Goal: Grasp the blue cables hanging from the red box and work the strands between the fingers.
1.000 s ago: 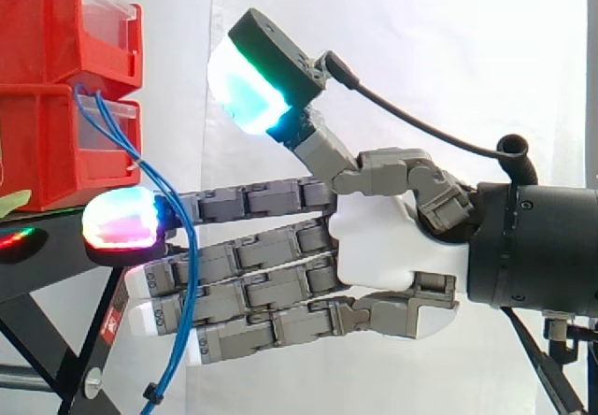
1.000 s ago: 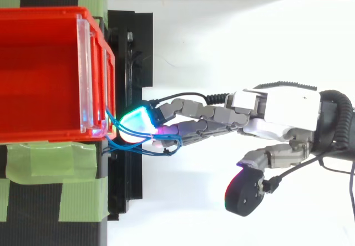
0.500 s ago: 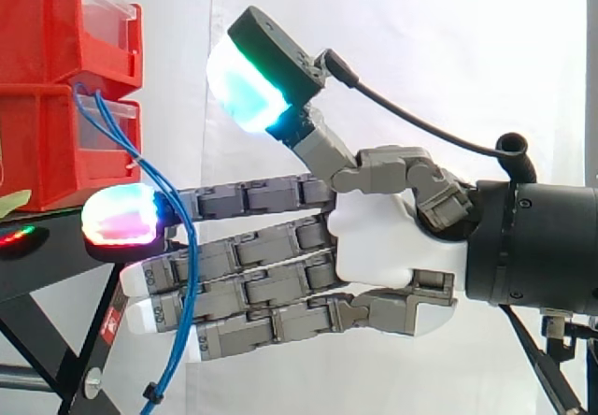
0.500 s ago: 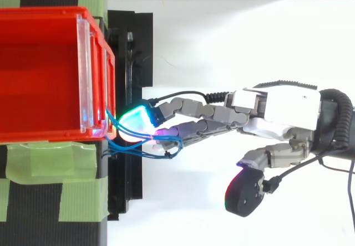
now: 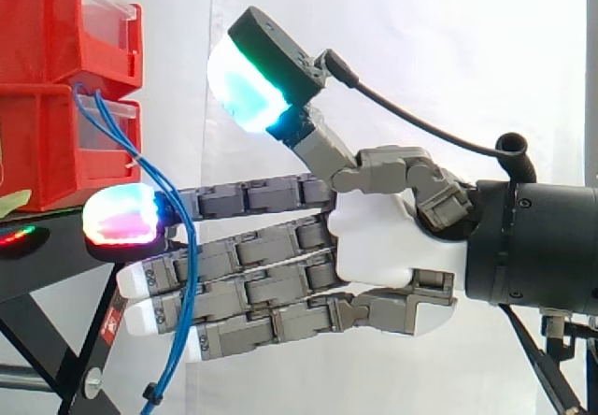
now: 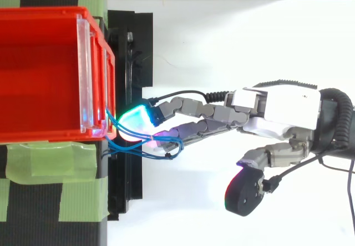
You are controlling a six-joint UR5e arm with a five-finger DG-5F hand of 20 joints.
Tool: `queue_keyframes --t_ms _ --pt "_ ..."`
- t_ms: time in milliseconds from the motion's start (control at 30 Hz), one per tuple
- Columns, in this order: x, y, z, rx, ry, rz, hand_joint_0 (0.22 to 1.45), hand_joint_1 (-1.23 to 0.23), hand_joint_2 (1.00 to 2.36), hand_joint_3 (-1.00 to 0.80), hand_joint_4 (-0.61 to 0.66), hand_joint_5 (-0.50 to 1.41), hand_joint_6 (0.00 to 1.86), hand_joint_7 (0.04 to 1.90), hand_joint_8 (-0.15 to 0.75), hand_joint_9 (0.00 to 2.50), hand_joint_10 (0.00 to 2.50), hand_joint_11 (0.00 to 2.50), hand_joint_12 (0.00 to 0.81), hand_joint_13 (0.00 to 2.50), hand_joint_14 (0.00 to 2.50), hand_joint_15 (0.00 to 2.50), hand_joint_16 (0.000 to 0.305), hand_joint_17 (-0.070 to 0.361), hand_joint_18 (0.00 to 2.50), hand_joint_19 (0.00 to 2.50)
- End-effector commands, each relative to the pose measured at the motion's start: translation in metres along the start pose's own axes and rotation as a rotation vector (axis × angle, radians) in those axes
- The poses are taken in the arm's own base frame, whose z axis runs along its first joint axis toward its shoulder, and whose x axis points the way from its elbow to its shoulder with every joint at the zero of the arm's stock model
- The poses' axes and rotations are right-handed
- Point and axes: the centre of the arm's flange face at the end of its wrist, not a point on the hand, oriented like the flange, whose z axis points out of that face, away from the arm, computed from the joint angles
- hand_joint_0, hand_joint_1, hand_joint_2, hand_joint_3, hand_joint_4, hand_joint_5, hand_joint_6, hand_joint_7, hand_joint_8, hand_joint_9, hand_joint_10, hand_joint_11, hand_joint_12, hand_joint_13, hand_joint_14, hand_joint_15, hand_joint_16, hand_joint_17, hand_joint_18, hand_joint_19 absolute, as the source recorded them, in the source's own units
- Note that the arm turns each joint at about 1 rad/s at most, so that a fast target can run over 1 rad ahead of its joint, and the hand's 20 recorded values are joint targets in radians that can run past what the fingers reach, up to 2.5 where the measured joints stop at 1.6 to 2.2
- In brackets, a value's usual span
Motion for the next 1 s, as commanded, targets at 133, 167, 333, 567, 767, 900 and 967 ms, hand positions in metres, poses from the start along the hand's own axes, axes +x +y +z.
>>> queue_keyframes --t_ms 133,167,333,567,767,900,967 --pt "0.0000 0.0000 0.0000 0.000 0.000 -0.001 0.68 -0.56 1.00 -1.00 0.19 -0.25 0.01 0.66 0.362 0.58 0.01 0.42 0.371 0.59 0.01 0.29 0.050 0.112 0.49 0.09" --pt "0.0000 0.0000 0.0000 0.000 0.000 -0.001 0.68 -0.56 1.00 -1.00 0.19 -0.24 0.01 0.66 0.362 0.58 0.01 0.42 0.371 0.60 0.01 0.30 0.050 0.111 0.49 0.10" --pt "-0.0009 0.0001 0.0002 -0.001 -0.002 -0.007 0.69 -0.56 1.00 -1.00 0.19 -0.24 0.01 0.66 0.365 0.60 0.01 0.48 0.377 0.65 0.01 0.35 0.050 0.113 0.53 0.14" --pt "-0.0008 -0.0001 0.0001 0.000 0.000 -0.008 0.69 -0.56 1.00 -1.00 0.20 -0.23 0.01 0.67 0.371 0.66 0.01 0.60 0.393 0.74 0.01 0.47 0.052 0.116 0.60 0.22" --pt "-0.0005 0.0000 0.0001 0.000 0.003 -0.006 0.69 -0.56 1.00 -1.00 0.20 -0.22 0.01 0.67 0.376 0.72 0.01 0.68 0.395 0.79 0.01 0.51 0.051 0.114 0.61 0.24" --pt "-0.0003 0.0000 0.0001 0.000 0.005 -0.008 0.69 -0.56 1.00 -1.00 0.20 -0.22 0.01 0.67 0.376 0.73 0.01 0.71 0.400 0.81 0.02 0.53 0.051 0.114 0.62 0.23" --pt "-0.0003 0.0000 0.0001 0.000 0.005 -0.008 0.69 -0.56 1.00 -1.00 0.20 -0.22 0.01 0.67 0.376 0.75 0.01 0.76 0.399 0.84 0.02 0.57 0.051 0.114 0.62 0.25"
